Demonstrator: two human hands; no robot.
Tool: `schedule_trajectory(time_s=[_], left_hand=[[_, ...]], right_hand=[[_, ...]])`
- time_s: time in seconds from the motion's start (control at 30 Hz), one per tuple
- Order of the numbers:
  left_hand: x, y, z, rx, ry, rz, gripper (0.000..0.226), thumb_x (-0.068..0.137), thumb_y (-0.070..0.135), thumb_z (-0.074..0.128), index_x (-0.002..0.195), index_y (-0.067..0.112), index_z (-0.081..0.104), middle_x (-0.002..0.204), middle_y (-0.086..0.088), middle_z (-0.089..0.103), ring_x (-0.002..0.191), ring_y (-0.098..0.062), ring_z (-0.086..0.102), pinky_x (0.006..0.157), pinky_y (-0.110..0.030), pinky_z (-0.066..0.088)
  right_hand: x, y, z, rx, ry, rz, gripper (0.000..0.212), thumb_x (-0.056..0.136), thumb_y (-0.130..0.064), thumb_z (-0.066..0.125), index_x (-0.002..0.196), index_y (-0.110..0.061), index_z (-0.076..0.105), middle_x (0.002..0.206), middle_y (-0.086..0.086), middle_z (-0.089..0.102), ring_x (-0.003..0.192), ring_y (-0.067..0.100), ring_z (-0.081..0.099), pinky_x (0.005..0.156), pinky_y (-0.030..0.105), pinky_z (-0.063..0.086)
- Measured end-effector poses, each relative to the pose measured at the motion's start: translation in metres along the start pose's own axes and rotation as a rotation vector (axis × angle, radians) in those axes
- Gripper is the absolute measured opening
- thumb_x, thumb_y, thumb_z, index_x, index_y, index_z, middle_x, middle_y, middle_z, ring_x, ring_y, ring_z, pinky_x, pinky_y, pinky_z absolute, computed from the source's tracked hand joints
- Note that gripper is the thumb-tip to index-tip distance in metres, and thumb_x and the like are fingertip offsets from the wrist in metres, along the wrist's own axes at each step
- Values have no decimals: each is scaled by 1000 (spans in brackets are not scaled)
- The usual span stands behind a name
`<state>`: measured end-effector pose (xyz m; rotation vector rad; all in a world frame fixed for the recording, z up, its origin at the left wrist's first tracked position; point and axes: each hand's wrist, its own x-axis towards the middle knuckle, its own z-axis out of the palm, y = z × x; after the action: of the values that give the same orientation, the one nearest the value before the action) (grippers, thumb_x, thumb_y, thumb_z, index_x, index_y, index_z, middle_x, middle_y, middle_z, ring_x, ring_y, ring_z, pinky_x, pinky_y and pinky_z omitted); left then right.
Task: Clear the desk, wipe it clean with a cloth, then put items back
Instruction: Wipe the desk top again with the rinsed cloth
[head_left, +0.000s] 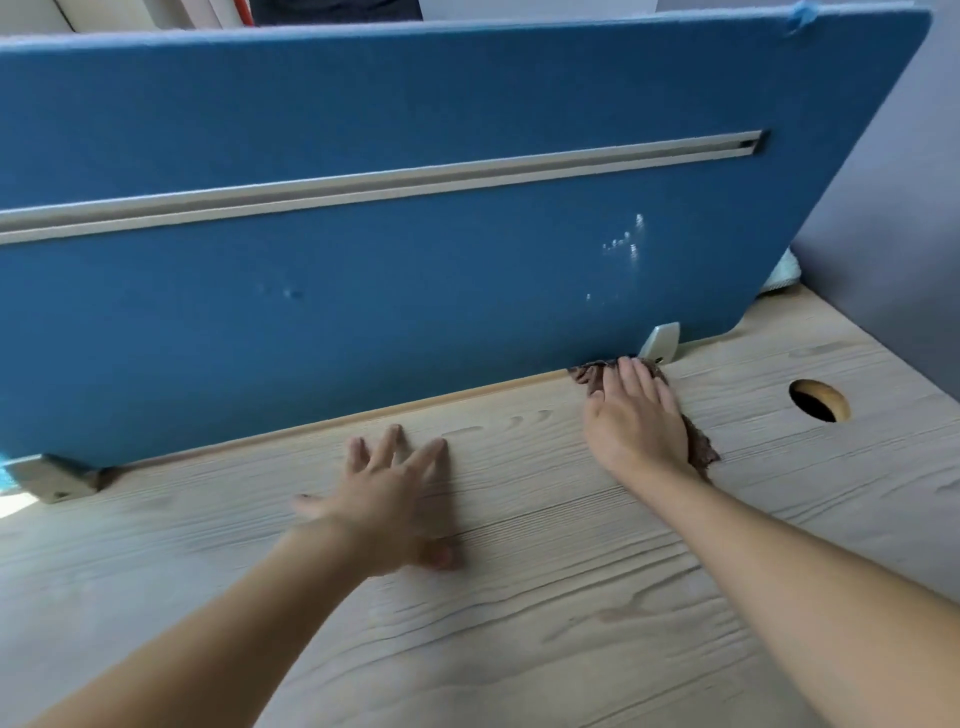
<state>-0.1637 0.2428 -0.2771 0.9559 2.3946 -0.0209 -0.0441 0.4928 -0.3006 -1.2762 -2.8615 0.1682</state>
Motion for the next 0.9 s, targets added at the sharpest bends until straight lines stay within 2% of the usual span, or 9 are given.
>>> schedule_trajectory(time_s=[0.13, 0.27, 0.37, 0.43, 0.53, 0.63, 0.73, 0.8, 0.9], left_hand=[[-11, 9, -3, -66, -8, -36, 109, 79, 56, 76, 153, 49, -4, 162, 13, -24, 150, -25, -23, 99, -86, 10], [-7, 7, -1, -15, 24, -42, 107, 78, 56, 77, 155, 30, 7, 163, 9, -13, 151, -30, -14, 92, -90, 13], [-12, 8, -5, -28, 11, -61, 110, 85, 51, 73, 156, 16, -3, 162, 12, -19, 151, -26, -16, 95, -87, 13], [-14, 7, -6, -40, 9, -50, 106, 89, 42, 71, 157, 14, -6, 162, 12, -21, 151, -25, -17, 97, -87, 14], [-15, 9, -7, -35, 9, -35, 111, 85, 52, 72, 157, 14, -4, 162, 11, -18, 151, -26, -18, 98, -86, 13], [-18, 11, -7, -65, 9, -51, 117, 80, 57, 74, 157, 11, -2, 163, 6, -15, 151, -25, -18, 99, -86, 10], [-28, 6, -9, -61, 69, -46, 109, 79, 51, 76, 155, 7, 10, 162, -4, -2, 152, -20, -3, 109, -77, 13], [-40, -18, -14, -68, 78, -52, 100, 82, 44, 74, 151, 1, 16, 161, -9, 1, 151, -21, 5, 120, -54, 18], [-70, -91, -22, -48, -10, -175, 101, 77, 46, 80, 149, 4, 22, 158, -16, 7, 148, -33, 10, 121, -42, 21]], right_hand=[[-12, -57, 6, 19, 12, 89, 59, 103, -34, 15, 157, -12, 18, 167, 3, 8, 153, 16, 0, 124, 38, -1], [-56, -106, 13, 34, -20, -398, 69, 95, -43, 3, 159, -20, 14, 167, -4, 5, 153, 11, -4, 123, 33, -6], [-52, -83, 10, 30, -8, -520, 73, 90, -44, 3, 155, -22, 26, 164, -6, 18, 152, 12, 10, 123, 32, 5], [-23, -48, 10, -27, 83, -317, 61, 93, -39, 11, 145, -19, 36, 154, -2, 34, 146, 17, 24, 120, 36, 20], [5, -16, 5, -52, 30, 88, 60, 99, -36, 13, 153, -13, 27, 162, 3, 23, 150, 18, 14, 123, 41, 11], [-17, -69, 12, -10, 45, 49, 60, 102, -35, 13, 158, -14, 17, 166, 2, 11, 153, 18, 4, 124, 40, 5], [-75, -143, 23, -12, 13, -411, 64, 98, -39, 8, 159, -18, 7, 167, -1, 1, 153, 17, -4, 124, 36, -2], [-86, -156, 20, -19, -50, -587, 64, 98, -40, 11, 160, -22, 6, 167, -4, -1, 153, 13, -5, 123, 33, -5], [-60, -125, 17, -7, -22, -375, 62, 101, -40, 12, 159, -21, 12, 167, -3, 4, 153, 12, 1, 124, 33, -2]])
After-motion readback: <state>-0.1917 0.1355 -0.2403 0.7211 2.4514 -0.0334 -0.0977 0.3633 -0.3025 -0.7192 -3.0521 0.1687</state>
